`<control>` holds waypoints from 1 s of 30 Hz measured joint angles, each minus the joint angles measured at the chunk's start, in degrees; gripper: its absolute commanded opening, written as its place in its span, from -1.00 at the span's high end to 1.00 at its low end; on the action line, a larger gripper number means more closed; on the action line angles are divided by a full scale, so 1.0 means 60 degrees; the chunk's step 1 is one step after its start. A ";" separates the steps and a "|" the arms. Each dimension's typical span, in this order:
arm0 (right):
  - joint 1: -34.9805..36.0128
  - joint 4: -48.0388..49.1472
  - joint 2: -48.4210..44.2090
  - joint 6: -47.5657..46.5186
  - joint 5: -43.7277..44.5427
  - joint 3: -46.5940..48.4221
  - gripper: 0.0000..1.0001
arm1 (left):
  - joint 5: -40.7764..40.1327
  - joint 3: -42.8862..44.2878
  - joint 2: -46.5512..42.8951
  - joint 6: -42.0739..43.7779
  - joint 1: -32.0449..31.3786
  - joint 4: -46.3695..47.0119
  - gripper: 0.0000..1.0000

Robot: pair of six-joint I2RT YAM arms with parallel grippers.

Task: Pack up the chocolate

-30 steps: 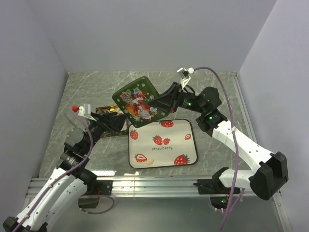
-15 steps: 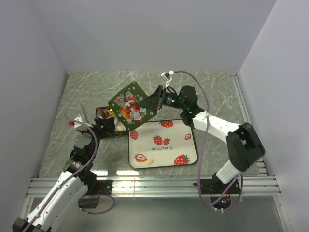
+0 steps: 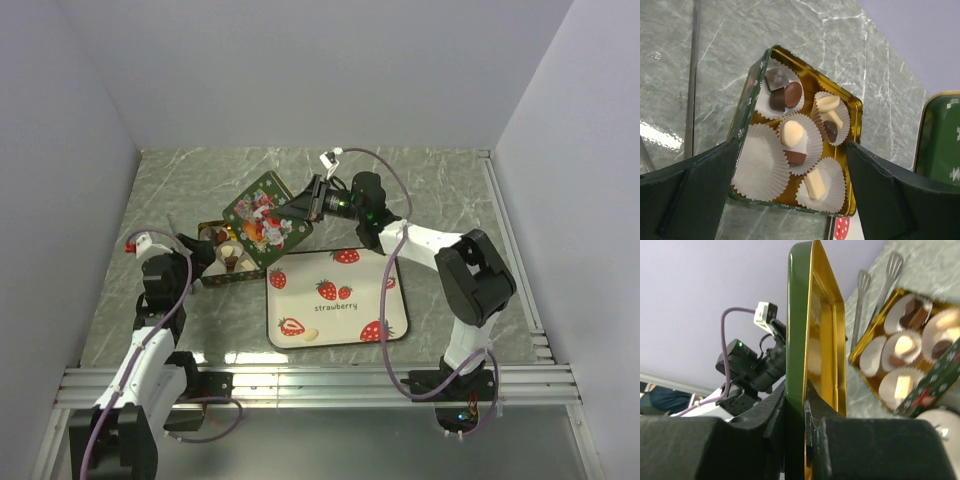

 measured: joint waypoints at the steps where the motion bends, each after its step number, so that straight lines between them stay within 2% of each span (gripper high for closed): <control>1: 0.0000 -0.0066 0.0106 -0.0073 0.0036 0.0182 1.00 | 0.0153 -0.0011 0.0055 0.0004 0.0124 0.0091 -0.91; 7: 0.0000 -0.0168 0.1155 -0.0168 0.0168 0.0925 1.00 | 0.0714 -0.0029 0.0055 0.0186 0.0412 0.0696 -0.93; 13: 0.0000 -0.0408 0.1923 -0.0087 0.0175 0.1027 1.00 | 0.0725 -0.0033 0.0331 0.0262 0.0488 0.0900 -0.93; 30: 0.0058 -0.1177 0.2284 -0.0076 0.0951 0.1351 0.97 | 0.0911 -0.0106 0.0940 0.0408 0.0557 0.1002 -0.93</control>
